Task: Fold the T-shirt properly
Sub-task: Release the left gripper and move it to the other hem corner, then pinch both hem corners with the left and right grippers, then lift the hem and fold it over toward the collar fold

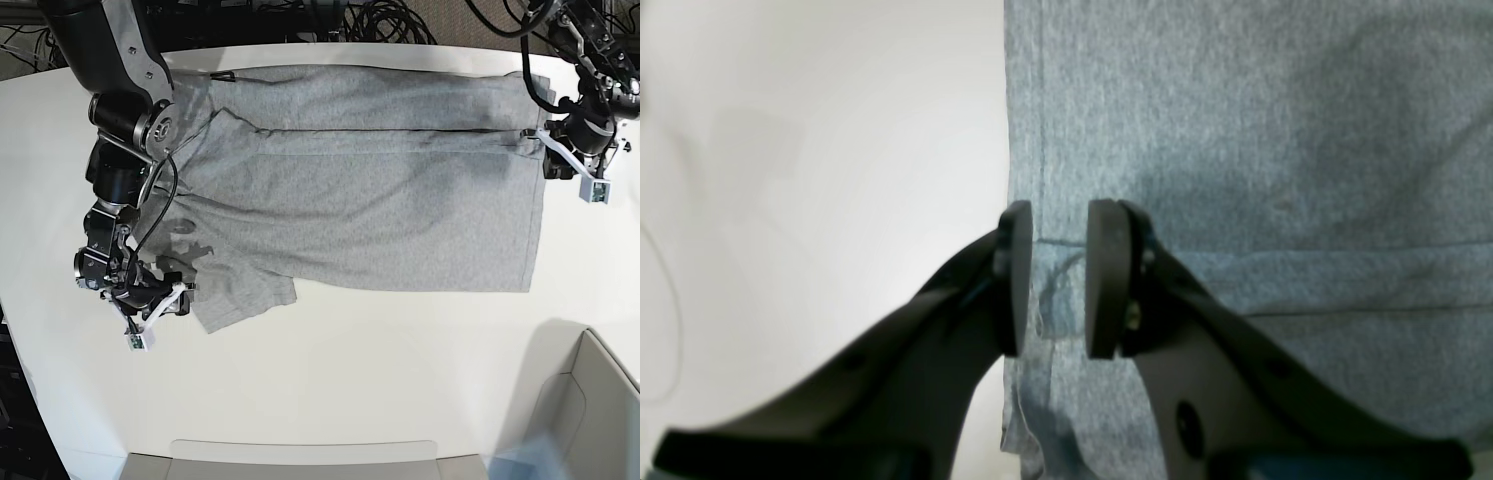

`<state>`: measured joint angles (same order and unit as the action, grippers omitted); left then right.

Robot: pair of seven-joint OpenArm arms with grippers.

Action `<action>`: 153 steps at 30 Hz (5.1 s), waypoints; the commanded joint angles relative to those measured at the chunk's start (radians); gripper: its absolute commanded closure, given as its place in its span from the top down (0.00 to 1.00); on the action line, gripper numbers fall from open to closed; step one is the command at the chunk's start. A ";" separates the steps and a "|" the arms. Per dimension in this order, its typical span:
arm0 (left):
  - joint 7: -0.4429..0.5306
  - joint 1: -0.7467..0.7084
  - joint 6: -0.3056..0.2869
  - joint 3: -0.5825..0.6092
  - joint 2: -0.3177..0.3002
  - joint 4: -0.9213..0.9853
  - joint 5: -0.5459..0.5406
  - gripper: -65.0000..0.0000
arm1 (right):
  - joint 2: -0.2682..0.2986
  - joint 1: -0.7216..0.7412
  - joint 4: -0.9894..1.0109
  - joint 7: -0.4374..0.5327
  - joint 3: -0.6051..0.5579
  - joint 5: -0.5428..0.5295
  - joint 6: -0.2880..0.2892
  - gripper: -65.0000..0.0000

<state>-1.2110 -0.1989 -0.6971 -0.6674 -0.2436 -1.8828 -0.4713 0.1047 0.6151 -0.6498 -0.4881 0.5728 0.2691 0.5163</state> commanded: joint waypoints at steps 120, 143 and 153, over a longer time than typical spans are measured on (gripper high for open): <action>0.603 0.826 -0.001 0.357 -0.293 1.324 0.204 0.00 | -0.061 0.150 -0.080 -0.073 -0.078 0.072 0.009 0.00; 0.369 0.365 -0.001 0.214 -0.222 0.659 0.205 0.00 | -0.124 -0.275 -0.833 -0.416 -0.155 0.068 0.182 0.00; 0.369 0.177 -0.001 0.191 -0.213 0.472 0.204 0.00 | -0.121 -0.421 -1.060 -0.513 -0.153 0.068 0.182 0.00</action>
<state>-0.8555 -0.0334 -0.7067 -0.4641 -0.4324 -1.3933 -0.2722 -0.0250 0.1730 -1.6875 -1.0061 0.4175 0.3286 0.6823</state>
